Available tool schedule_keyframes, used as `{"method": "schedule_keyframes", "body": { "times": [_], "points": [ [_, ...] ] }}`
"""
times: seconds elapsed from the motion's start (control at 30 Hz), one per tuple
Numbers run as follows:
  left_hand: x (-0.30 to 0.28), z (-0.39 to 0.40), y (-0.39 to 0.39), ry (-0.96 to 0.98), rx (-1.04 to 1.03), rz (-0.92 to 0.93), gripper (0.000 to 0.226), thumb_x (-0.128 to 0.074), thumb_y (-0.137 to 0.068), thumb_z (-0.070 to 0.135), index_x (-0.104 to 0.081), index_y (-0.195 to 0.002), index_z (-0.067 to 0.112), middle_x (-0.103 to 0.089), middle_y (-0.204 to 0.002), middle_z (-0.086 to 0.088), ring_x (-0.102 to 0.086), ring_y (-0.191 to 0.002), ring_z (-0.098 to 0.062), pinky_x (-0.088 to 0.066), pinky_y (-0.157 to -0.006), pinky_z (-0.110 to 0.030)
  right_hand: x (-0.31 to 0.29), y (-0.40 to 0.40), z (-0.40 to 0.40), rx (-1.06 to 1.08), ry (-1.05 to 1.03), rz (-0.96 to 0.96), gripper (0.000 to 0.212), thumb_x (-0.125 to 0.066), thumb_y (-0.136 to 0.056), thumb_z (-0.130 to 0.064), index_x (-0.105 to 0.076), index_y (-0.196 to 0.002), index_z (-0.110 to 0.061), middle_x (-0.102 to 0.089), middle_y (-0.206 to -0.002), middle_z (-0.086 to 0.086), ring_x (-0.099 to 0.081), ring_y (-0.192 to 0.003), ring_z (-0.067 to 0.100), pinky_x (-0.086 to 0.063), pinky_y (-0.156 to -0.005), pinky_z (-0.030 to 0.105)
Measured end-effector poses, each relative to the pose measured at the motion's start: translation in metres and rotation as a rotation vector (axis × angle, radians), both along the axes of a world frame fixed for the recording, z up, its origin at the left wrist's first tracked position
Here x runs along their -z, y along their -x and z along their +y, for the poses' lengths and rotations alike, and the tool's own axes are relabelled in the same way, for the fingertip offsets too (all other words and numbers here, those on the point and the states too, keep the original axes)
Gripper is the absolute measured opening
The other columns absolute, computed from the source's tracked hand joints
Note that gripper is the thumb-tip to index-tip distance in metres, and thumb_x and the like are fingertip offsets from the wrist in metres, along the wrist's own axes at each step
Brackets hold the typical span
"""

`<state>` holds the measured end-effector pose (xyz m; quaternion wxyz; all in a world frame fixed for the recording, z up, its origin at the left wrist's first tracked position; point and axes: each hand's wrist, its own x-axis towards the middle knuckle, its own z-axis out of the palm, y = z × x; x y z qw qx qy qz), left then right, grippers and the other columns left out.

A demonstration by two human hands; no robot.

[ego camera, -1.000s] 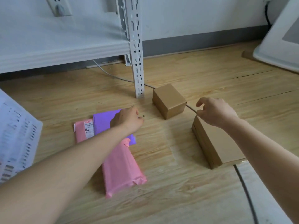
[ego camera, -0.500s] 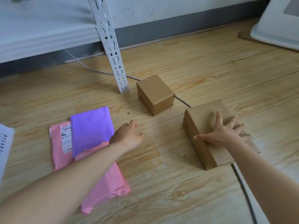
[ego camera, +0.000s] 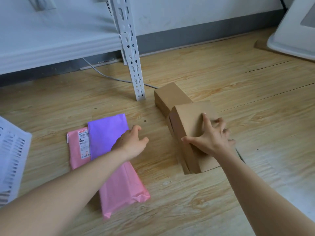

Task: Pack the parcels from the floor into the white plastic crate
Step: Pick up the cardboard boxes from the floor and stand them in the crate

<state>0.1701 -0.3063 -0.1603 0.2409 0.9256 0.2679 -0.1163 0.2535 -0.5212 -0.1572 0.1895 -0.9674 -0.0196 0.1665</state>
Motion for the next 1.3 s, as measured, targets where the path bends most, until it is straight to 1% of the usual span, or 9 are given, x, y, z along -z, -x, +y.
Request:
{"method": "schedule_keyframes", "body": {
  "times": [0.27, 0.43, 0.53, 0.73, 0.83, 0.97, 1.07, 1.17, 1.3],
  "points": [
    [-0.056, 0.067, 0.044, 0.303, -0.214, -0.202, 0.054, -0.037, -0.095, 0.047, -0.019, -0.143, 0.030, -0.048, -0.133, -0.006, -0.050, -0.112, -0.029, -0.040, -0.089, -0.035, -0.065, 0.055, 0.086, 0.034, -1.029, 0.468, 0.090, -0.066, -0.048, -0.062, -0.043, -0.133, -0.040, -0.049, -0.134, 0.002, -0.049, -0.117, 0.026, -0.037, -0.100, 0.046],
    [-0.115, 0.122, 0.100, 0.650, -0.315, -0.384, 0.081, -0.061, -0.081, 0.049, -0.007, -0.141, 0.044, -0.048, -0.120, 0.000, -0.049, -0.107, -0.023, -0.048, -0.080, -0.033, -0.103, 0.094, 0.142, -0.074, -1.510, 0.718, 0.038, -0.049, -0.075, -0.045, -0.077, -0.077, -0.018, -0.072, -0.076, 0.002, -0.069, -0.071, 0.015, -0.053, -0.065, 0.022],
    [-0.144, 0.153, 0.137, 0.866, -0.342, -0.481, 0.104, -0.077, -0.061, 0.050, -0.008, -0.139, 0.050, -0.057, -0.114, 0.009, -0.064, -0.094, -0.014, -0.053, -0.075, -0.031, -0.120, 0.122, 0.180, -0.072, -1.719, 0.831, 0.039, -0.048, -0.082, -0.043, -0.074, -0.094, -0.017, -0.073, -0.083, 0.004, -0.070, -0.075, 0.016, -0.055, -0.062, 0.026],
    [-0.190, 0.235, 0.205, 0.833, -0.329, -0.631, 0.083, -0.071, -0.073, 0.038, -0.019, -0.134, 0.058, -0.058, -0.100, 0.025, -0.067, -0.088, -0.009, -0.053, -0.065, -0.029, -0.160, 0.172, 0.268, -0.120, -1.364, 0.401, 0.065, -0.045, -0.096, -0.021, -0.007, -0.139, -0.052, -0.065, -0.079, -0.003, -0.062, -0.058, 0.017, -0.053, -0.050, 0.030],
    [-0.208, 0.281, 0.236, 0.774, -0.327, -0.699, 0.077, -0.070, -0.078, 0.034, -0.022, -0.131, 0.060, -0.058, -0.094, 0.025, -0.067, -0.087, -0.013, -0.053, -0.068, -0.033, -0.183, 0.203, 0.313, -0.167, -1.344, 0.168, 0.075, -0.046, -0.094, -0.009, -0.008, -0.137, -0.057, -0.053, -0.115, -0.009, -0.067, -0.084, 0.010, -0.056, -0.076, 0.047],
    [-0.228, 0.341, 0.269, 0.888, -0.299, -0.713, 0.081, -0.069, -0.078, 0.033, -0.015, -0.133, 0.061, -0.075, -0.088, 0.005, -0.072, -0.075, -0.018, -0.053, -0.055, -0.029, -0.214, 0.242, 0.370, -0.238, -1.326, -0.069, 0.059, -0.038, -0.097, -0.030, -0.005, -0.137, -0.058, -0.069, -0.097, -0.021, -0.064, -0.081, -0.005, -0.050, -0.075, 0.012],
    [-0.237, 0.387, 0.299, 0.818, -0.257, -0.693, 0.066, -0.067, -0.081, 0.033, -0.028, -0.126, 0.062, -0.075, -0.088, 0.005, -0.072, -0.078, -0.018, -0.054, -0.062, -0.031, -0.237, 0.269, 0.416, -0.284, -1.307, -0.005, 0.057, -0.033, -0.092, -0.054, 0.003, -0.136, -0.059, -0.039, -0.146, -0.001, -0.050, -0.122, 0.021, -0.042, -0.100, 0.041],
    [-0.252, 0.427, 0.325, 0.721, -0.211, -0.712, 0.047, -0.066, -0.082, 0.032, -0.046, -0.111, 0.062, -0.071, -0.103, 0.004, -0.070, -0.082, -0.018, -0.051, -0.066, -0.031, -0.251, 0.297, 0.458, -0.421, -1.257, 0.088, 0.083, -0.046, -0.070, -0.068, 0.005, -0.136, -0.059, -0.057, -0.107, -0.015, -0.062, -0.082, 0.001, -0.047, -0.059, 0.016],
    [-0.267, 0.459, 0.341, 0.657, -0.175, -0.760, 0.041, -0.064, -0.085, 0.027, -0.051, -0.109, 0.058, -0.069, -0.108, 0.010, -0.070, -0.082, -0.013, -0.053, -0.062, -0.025, -0.252, 0.315, 0.492, -0.540, -1.278, 0.114, 0.081, -0.055, -0.079, -0.051, 0.001, -0.136, -0.059, -0.054, -0.130, -0.006, -0.066, -0.097, 0.009, -0.052, -0.086, 0.032]
  ]
}}
